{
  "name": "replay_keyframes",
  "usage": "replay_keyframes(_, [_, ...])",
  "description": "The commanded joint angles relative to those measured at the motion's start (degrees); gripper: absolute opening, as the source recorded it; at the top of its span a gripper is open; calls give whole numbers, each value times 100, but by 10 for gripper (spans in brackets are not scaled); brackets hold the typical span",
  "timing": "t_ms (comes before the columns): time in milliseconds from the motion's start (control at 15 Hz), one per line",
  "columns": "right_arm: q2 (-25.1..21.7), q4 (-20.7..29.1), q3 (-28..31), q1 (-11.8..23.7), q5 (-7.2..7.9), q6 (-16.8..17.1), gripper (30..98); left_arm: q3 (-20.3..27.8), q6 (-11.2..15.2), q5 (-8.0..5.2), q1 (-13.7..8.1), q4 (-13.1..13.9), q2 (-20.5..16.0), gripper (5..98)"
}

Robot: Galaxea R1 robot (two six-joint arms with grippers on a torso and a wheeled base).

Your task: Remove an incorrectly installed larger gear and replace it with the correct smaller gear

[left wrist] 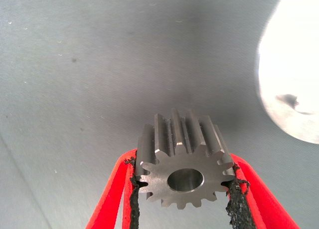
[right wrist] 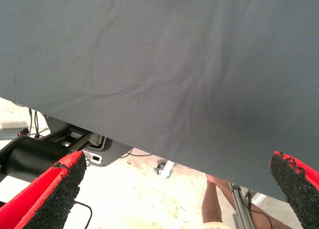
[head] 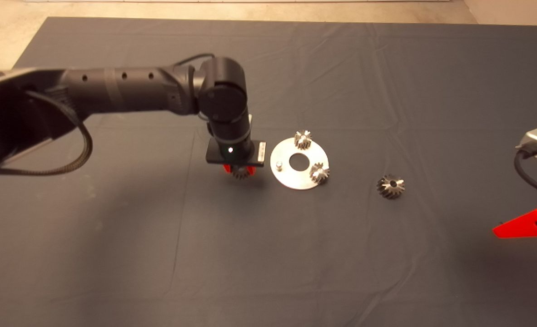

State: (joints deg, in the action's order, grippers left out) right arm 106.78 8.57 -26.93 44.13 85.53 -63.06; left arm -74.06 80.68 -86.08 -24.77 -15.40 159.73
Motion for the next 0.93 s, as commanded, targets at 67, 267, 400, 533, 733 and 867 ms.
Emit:
replay_keyframes(67, [-3, 200, 23, 96, -10, -22, 977, -221, 1, -374, -248, 204, 379, 344])
replay_keyframes(267, [-3, 201, 23, 96, -10, -22, 977, -532, -8, -445, -257, 225, 667, 339])
replay_keyframes(400, [-3, 206, 23, 96, -10, -22, 977, -647, -17, -445, -283, 230, 738, 339])
replay_keyframes(533, [-3, 206, 23, 96, -10, -31, 977, -774, -17, -445, -283, 248, 827, 339])
replay_keyframes(733, [-3, 206, 23, 96, -10, -31, 977, -941, -44, -453, -283, 248, 880, 339])
replay_keyframes(867, [15, 206, 23, 96, -10, -31, 977, -1015, -152, -441, -283, 260, 954, 339])
